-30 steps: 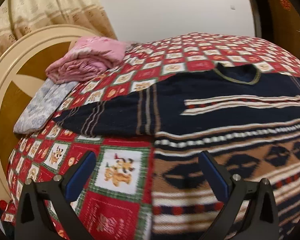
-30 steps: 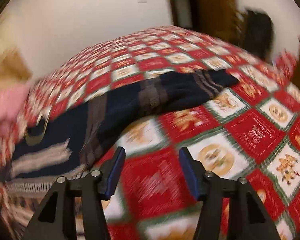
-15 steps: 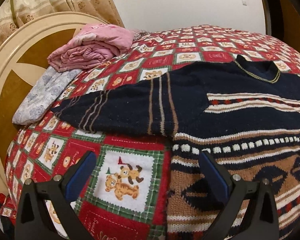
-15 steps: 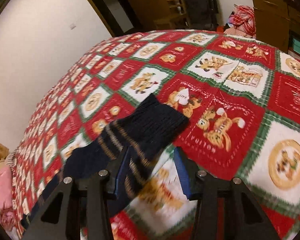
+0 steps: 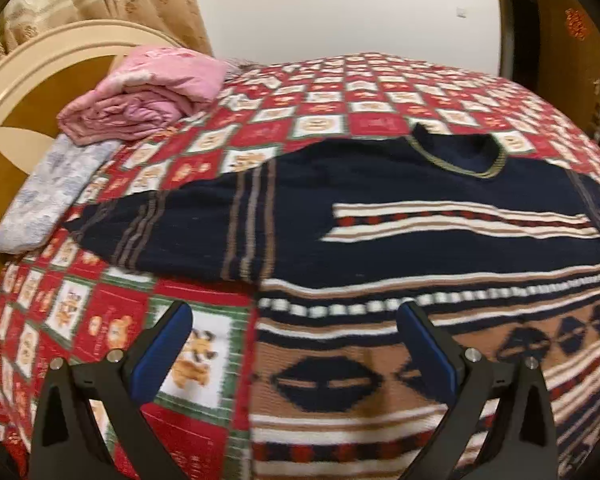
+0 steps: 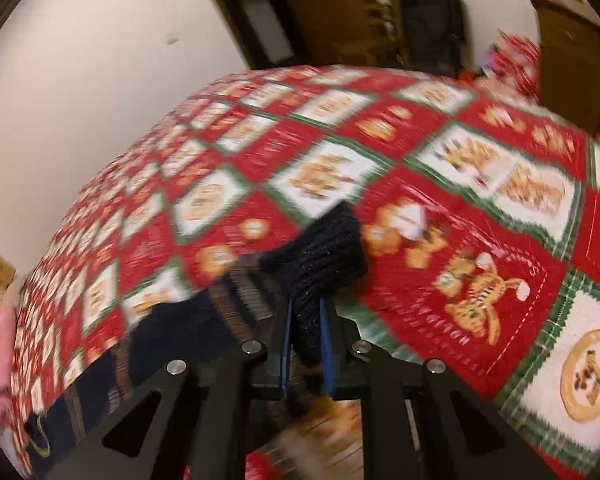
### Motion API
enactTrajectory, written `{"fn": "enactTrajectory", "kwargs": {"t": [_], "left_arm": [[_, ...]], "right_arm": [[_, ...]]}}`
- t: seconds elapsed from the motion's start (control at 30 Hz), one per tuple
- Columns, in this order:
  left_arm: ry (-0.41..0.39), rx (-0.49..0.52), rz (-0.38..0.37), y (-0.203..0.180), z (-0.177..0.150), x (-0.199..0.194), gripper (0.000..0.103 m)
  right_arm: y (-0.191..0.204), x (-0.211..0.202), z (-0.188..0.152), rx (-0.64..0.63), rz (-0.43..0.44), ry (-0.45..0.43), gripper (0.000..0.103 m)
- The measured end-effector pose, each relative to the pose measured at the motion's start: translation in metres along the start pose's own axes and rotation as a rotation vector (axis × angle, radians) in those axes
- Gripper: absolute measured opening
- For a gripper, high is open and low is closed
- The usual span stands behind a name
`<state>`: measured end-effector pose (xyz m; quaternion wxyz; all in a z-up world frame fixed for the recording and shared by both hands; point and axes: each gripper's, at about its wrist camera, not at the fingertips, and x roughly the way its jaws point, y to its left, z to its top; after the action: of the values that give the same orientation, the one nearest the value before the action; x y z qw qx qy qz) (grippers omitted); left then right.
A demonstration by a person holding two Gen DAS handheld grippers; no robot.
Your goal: Fold small clothes
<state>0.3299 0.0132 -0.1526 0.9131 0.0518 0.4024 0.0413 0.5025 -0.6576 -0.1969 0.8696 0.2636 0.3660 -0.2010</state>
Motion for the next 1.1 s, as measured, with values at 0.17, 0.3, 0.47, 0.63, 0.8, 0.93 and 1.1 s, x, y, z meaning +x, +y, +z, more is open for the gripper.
{"fn": "enactTrajectory", "kwargs": {"t": [0.17, 0.3, 0.47, 0.63, 0.8, 0.93, 1.1], "left_arm": [[-0.022, 0.029, -0.048, -0.014, -0.002, -0.006, 0.103], [-0.051, 0.043, -0.104, -0.023, -0.004, -0.013, 0.103], [-0.067, 0.056, -0.148, -0.026, -0.006, -0.02, 0.103], [-0.08, 0.06, -0.16, -0.022, -0.007, -0.026, 0.103], [-0.089, 0.055, -0.162, -0.017, -0.004, -0.026, 0.103], [-0.077, 0.055, -0.178, -0.019, 0.0, -0.021, 0.103], [-0.059, 0.048, -0.232, -0.035, 0.007, -0.016, 0.103]], "right_arm": [[0.087, -0.055, -0.013, -0.214, 0.104, -0.072, 0.012], [0.169, -0.089, -0.045, -0.376, 0.189, -0.081, 0.012], [0.265, -0.105, -0.122, -0.566, 0.289, -0.03, 0.012], [0.332, -0.105, -0.2, -0.734, 0.34, 0.0, 0.012], [0.368, -0.087, -0.261, -0.829, 0.364, 0.074, 0.013], [0.372, -0.069, -0.288, -0.902, 0.377, 0.191, 0.023], [0.337, -0.088, -0.279, -0.856, 0.57, 0.268, 0.06]]}}
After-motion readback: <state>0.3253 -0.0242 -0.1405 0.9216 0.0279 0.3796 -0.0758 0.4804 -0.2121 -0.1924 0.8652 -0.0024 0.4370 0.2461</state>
